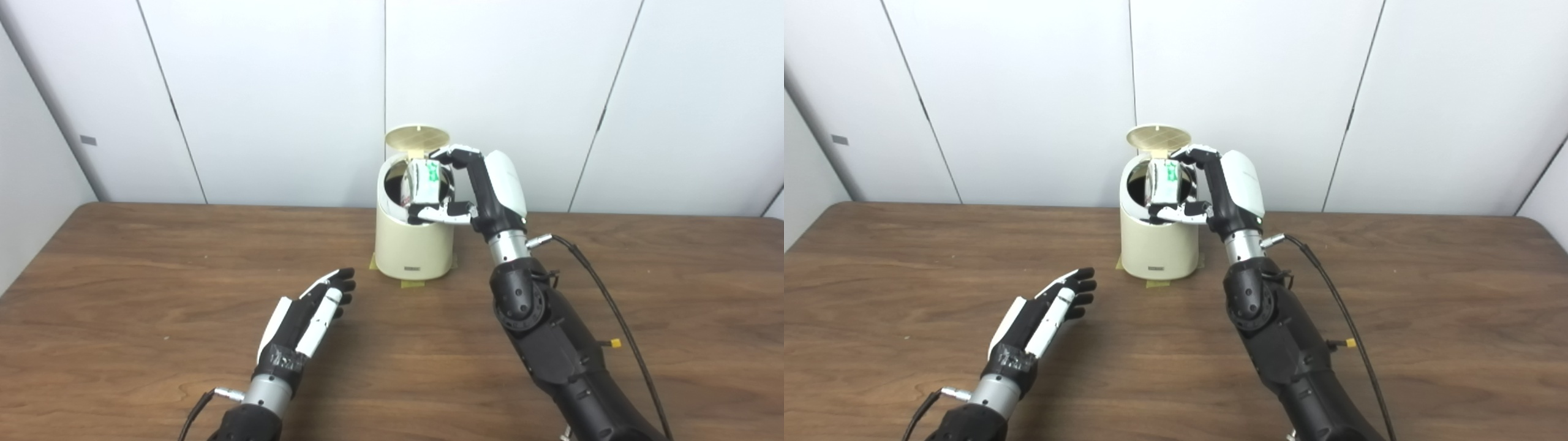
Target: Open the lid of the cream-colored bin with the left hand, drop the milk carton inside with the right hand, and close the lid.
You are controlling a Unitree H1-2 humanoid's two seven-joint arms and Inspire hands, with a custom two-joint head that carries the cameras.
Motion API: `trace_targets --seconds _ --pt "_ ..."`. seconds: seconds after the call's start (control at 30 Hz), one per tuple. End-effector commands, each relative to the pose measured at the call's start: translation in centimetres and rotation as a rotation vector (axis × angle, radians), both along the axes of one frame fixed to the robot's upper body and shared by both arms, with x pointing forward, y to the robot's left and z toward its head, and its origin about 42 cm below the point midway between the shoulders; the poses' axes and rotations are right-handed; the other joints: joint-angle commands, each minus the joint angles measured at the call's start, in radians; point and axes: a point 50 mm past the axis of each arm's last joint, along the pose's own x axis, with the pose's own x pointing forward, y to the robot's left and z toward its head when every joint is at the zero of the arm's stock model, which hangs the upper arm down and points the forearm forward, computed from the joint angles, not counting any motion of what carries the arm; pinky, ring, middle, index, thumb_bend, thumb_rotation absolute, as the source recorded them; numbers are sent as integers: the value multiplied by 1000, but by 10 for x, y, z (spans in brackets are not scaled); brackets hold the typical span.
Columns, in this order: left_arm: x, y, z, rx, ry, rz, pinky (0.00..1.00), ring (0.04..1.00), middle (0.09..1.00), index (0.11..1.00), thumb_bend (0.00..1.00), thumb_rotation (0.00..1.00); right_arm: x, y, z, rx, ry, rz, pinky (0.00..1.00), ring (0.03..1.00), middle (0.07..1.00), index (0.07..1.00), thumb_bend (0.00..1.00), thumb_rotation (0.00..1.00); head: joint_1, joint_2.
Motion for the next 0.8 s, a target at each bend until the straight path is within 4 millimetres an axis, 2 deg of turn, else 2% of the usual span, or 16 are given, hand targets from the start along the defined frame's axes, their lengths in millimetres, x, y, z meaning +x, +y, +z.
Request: trace_targets --seconds 0.0,0.07,0.1,0.13,0.2,0.3,0.47,0.53,0.63,0.77 --pt "8 -2 18 11 -94 -16 856 861 873 875 350 890 5 0 27 37 -115 20 629 670 650 493 523 135 1 0" --pt "7 -2 18 18 -92 -15 854 866 875 879 324 871 6 0 28 30 -110 23 629 678 664 495 524 137 0 -1" --pt "7 -2 18 27 -90 -12 869 875 879 882 316 860 6 0 28 23 -104 23 621 683 682 602 739 127 0 -1" --pt "7 -1 18 31 -89 -12 874 877 879 883 310 846 7 0 28 12 -97 23 619 686 694 647 820 134 1 -2" --pt "7 -2 19 36 -87 -12 900 890 888 891 284 798 8 -1 29 -12 -80 27 634 700 722 707 904 180 3 -3" --pt "7 -2 20 41 -90 -14 935 909 903 908 257 728 11 -2 31 -34 -57 42 643 710 743 735 981 214 4 -4" --pt "8 -4 22 35 -94 -21 934 917 911 923 236 634 13 -4 34 -74 -10 50 560 658 768 764 1000 236 -1 -5" --pt "8 -4 23 36 -99 -23 910 910 908 924 229 602 13 -4 35 -90 5 49 558 660 776 777 1000 246 0 -5" --pt "8 -5 23 36 -101 -27 916 914 907 924 228 577 14 -4 35 -98 9 50 578 675 773 779 1000 249 1 -6" --pt "7 -5 23 42 -103 -22 905 905 904 922 240 564 11 -6 35 -67 -7 45 673 722 743 742 1000 238 0 -5"
